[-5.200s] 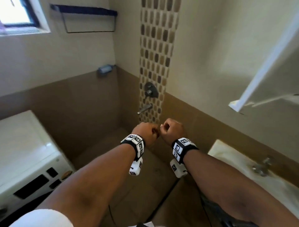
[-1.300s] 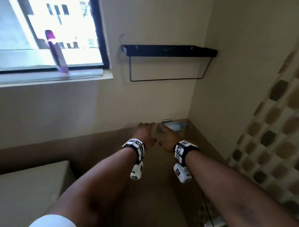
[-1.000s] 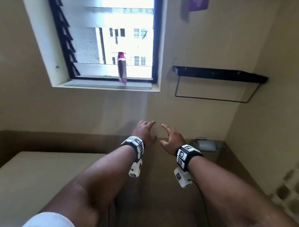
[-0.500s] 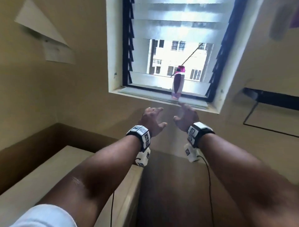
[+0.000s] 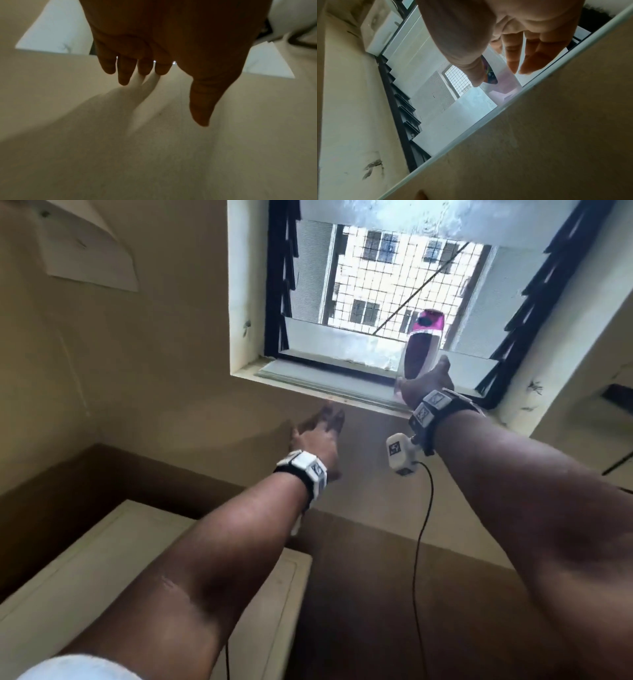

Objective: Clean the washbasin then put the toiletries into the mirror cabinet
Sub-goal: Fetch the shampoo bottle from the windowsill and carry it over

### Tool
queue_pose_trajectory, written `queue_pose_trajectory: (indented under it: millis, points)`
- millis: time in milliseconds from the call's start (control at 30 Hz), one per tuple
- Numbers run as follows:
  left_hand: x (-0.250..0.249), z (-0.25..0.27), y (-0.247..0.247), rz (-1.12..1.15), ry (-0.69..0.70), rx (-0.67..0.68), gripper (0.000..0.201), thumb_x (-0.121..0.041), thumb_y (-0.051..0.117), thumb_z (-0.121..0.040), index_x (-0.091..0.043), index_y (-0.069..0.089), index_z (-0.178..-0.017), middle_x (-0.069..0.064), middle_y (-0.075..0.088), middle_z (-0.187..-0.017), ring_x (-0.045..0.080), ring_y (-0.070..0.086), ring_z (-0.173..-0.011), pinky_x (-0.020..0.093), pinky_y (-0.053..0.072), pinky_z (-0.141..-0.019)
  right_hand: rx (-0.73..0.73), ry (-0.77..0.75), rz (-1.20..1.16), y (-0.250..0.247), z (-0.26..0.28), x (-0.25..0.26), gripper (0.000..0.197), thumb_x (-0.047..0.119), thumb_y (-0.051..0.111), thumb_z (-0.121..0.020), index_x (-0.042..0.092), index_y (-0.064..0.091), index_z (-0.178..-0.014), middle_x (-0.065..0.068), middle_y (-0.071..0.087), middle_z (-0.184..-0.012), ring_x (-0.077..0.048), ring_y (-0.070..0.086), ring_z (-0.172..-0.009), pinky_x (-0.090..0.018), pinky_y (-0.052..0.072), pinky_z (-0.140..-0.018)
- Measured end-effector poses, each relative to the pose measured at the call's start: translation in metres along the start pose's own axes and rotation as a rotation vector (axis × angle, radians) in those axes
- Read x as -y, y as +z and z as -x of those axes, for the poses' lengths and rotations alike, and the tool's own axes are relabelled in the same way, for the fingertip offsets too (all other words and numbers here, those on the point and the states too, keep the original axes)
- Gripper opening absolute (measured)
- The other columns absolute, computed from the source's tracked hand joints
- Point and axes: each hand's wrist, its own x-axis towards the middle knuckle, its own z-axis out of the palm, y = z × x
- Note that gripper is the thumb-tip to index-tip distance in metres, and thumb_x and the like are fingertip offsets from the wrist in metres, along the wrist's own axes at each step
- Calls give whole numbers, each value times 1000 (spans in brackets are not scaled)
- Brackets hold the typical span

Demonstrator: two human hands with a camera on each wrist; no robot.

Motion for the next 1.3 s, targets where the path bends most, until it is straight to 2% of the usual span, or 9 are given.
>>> queue_pose_trajectory:
  millis: [167, 400, 533, 667, 867, 1100, 1167, 1233, 1300]
  points:
    - [-11, -3, 8, -7, -47, -28, 124, -61, 72, -75, -29, -12, -160, 1, 0, -171, 35, 21, -152, 54, 19, -123, -50, -6, 40, 8, -7, 1, 53, 37, 74, -84, 12, 54, -126, -6, 65, -120, -30, 64, -106, -38, 54, -90]
    - [1, 0, -14, 28, 11, 72, 125, -72, 71, -71, -33, -6, -161, -4, 1, -171, 34, 17, -154, 59, 21, -121, -99, -52, -12, 3, 14, -6, 33, 31, 69, -91, 9, 57, -112, -2, 61, -94, -23, 59, -79, -29, 46, -59]
    - [-14, 8, -33, 347, -16, -106, 97, -72, 64, -77, -30, 31, -157, 4, 52, -151, 30, 49, -137, 48, 43, -111, -145, -115, -59, -8, 35, -20, 28, 35, 64, -93, 12, 57, -107, -2, 62, -94, -23, 61, -85, -31, 46, -67]
    - [-39, 13, -31, 891, -3, -342, 74, -64, 62, -85, -32, 44, -150, 0, 63, -140, 25, 61, -125, 40, 50, -104, -121, -152, -149, -17, 64, -53, 38, 50, 59, -93, 18, 60, -112, 3, 66, -101, -18, 61, -83, -29, 45, -69]
    - [-104, 31, 24, 1269, 171, -124, 70, -79, 53, -85, -47, 38, -145, -4, 72, -120, 21, 70, -109, 48, 56, -95, -18, -153, -331, -22, 134, -129, 35, 56, 65, -88, 21, 60, -91, 8, 63, -75, -7, 53, -61, -27, 45, -57]
    - [-184, 129, 89, 1385, 336, 140, 62, -31, 79, -79, -37, 53, -135, -2, 75, -106, 14, 75, -89, 45, 61, -86, -127, 5, -434, -60, 232, -256, 17, 26, 70, -87, 12, 60, -90, -8, 72, -86, -14, 64, -71, -43, 54, -75]
    - [-208, 166, 106, 1352, 391, 258, 67, -27, 82, -79, -36, 51, -137, -4, 74, -106, 12, 74, -89, 46, 60, -89, -173, 65, -391, -76, 267, -296, 16, 35, 68, -81, 28, 63, -95, 1, 73, -87, -17, 69, -79, -47, 56, -81]
    - [-232, 208, 117, 1321, 436, 357, 70, -23, 84, -79, -36, 48, -139, -5, 74, -109, 11, 74, -93, 46, 59, -92, -256, 124, -372, -98, 307, -326, 22, 29, 68, -81, 47, 62, -93, 8, 71, -87, -17, 68, -82, -41, 56, -84]
    - [-257, 257, 123, 1301, 489, 436, 73, -15, 83, -82, -31, 46, -142, -7, 73, -111, 6, 73, -96, 39, 59, -94, -329, 199, -349, -126, 354, -343, 27, 17, 67, -86, 41, 64, -96, 8, 70, -90, -17, 66, -83, -32, 52, -83]
